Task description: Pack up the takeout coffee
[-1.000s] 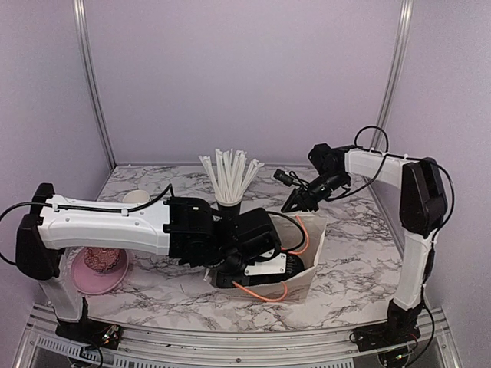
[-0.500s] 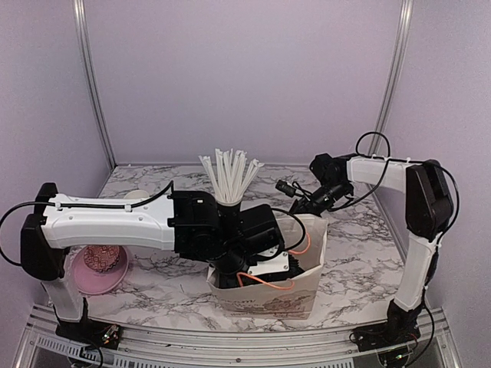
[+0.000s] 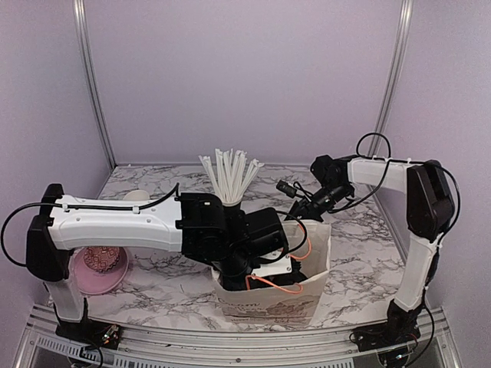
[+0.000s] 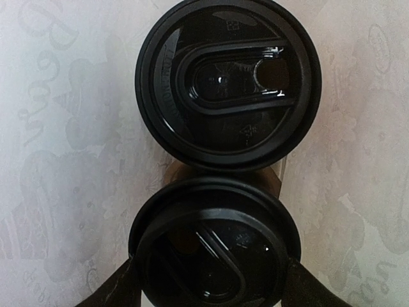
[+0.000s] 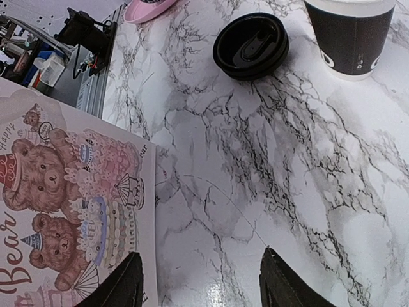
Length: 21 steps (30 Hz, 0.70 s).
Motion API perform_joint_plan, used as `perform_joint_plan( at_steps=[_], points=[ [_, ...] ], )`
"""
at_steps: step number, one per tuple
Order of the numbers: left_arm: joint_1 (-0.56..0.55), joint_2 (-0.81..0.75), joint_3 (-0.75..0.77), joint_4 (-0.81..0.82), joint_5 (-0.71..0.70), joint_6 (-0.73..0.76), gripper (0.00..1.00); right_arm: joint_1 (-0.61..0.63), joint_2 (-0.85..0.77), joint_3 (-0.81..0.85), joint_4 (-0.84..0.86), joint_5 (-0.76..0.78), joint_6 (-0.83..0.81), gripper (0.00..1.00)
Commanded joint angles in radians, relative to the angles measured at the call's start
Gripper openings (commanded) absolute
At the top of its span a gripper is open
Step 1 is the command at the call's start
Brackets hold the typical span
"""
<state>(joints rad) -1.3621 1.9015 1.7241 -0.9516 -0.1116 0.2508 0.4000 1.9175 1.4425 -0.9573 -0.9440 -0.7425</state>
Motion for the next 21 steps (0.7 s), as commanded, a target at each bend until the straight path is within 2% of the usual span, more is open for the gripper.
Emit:
perform_joint_plan(
  at_steps=[1,7,15,21],
  points=[
    [0.002,0.080,-0.015,-0.053,0.049,-0.005,0.34,0.003,-0.034,-0.008,0.008,-0.032,-0.017,0.60],
    [0.008,0.099,-0.017,-0.052,0.027,0.004,0.35,0.003,-0.054,-0.018,0.011,-0.037,-0.010,0.60],
    [0.011,0.083,-0.001,-0.048,0.029,-0.020,0.47,0.003,-0.070,-0.027,0.008,-0.032,-0.006,0.60],
    [0.013,0.118,-0.016,-0.046,0.049,-0.014,0.45,0.003,-0.075,-0.022,0.006,-0.026,-0.002,0.60]
  ],
)
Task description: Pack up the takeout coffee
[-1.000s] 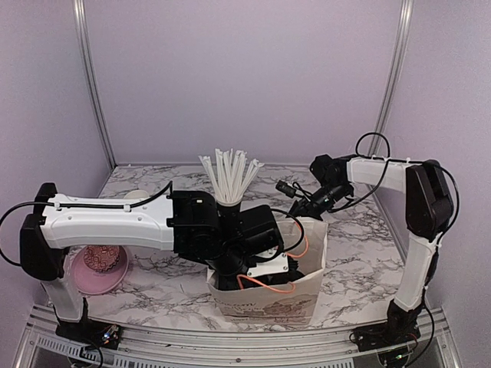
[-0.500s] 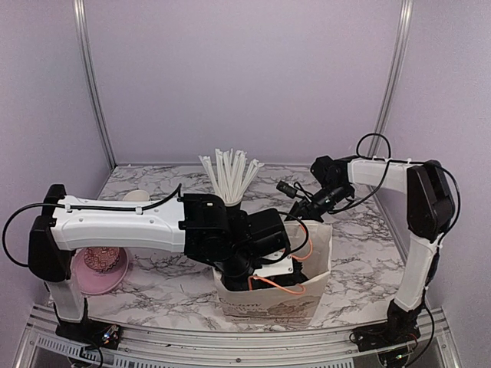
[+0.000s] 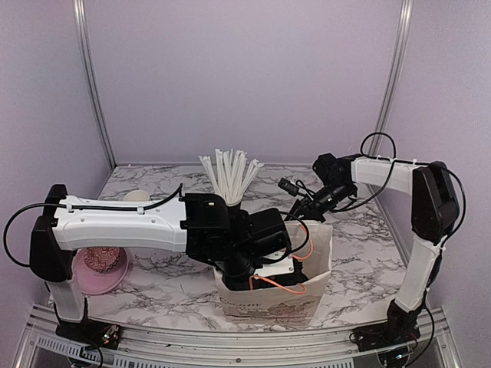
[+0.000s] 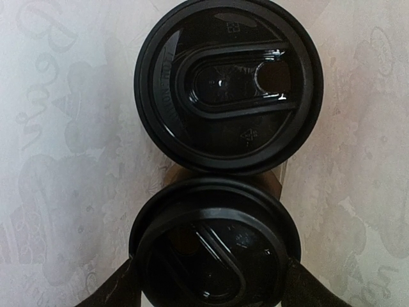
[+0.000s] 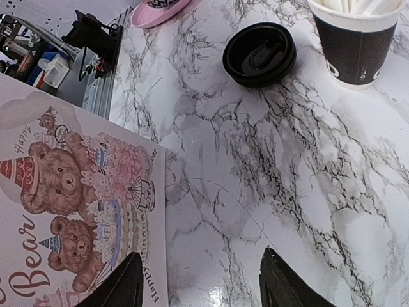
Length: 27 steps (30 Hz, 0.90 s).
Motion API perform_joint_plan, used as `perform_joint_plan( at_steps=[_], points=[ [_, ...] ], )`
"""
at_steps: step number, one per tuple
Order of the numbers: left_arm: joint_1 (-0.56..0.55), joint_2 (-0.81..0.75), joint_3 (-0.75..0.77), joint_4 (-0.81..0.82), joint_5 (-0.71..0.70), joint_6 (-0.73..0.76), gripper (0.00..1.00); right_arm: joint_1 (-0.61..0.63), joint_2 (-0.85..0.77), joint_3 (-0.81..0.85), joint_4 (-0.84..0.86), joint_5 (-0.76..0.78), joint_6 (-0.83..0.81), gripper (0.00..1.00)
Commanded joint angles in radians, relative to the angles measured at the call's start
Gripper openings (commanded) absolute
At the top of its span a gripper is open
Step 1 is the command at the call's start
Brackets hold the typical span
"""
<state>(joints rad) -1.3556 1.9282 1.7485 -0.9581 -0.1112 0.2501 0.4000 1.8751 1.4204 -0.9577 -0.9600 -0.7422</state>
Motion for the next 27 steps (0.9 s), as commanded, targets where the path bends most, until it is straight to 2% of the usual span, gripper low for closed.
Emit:
perform_joint_plan(
  at_steps=[1,8,14,27],
  points=[
    [0.007,0.083,-0.033,-0.040,0.048,-0.015,0.45,0.003,-0.038,0.000,0.004,-0.010,-0.002,0.60],
    [0.004,-0.029,0.008,-0.042,-0.003,-0.051,0.67,0.003,-0.070,-0.001,-0.014,-0.011,-0.007,0.61],
    [0.004,-0.089,0.034,-0.042,-0.003,-0.074,0.79,0.003,-0.068,0.010,-0.025,-0.011,-0.008,0.61],
    [0.003,-0.154,0.089,-0.038,-0.024,-0.061,0.83,0.003,-0.049,0.070,-0.073,0.006,-0.015,0.61]
  ],
)
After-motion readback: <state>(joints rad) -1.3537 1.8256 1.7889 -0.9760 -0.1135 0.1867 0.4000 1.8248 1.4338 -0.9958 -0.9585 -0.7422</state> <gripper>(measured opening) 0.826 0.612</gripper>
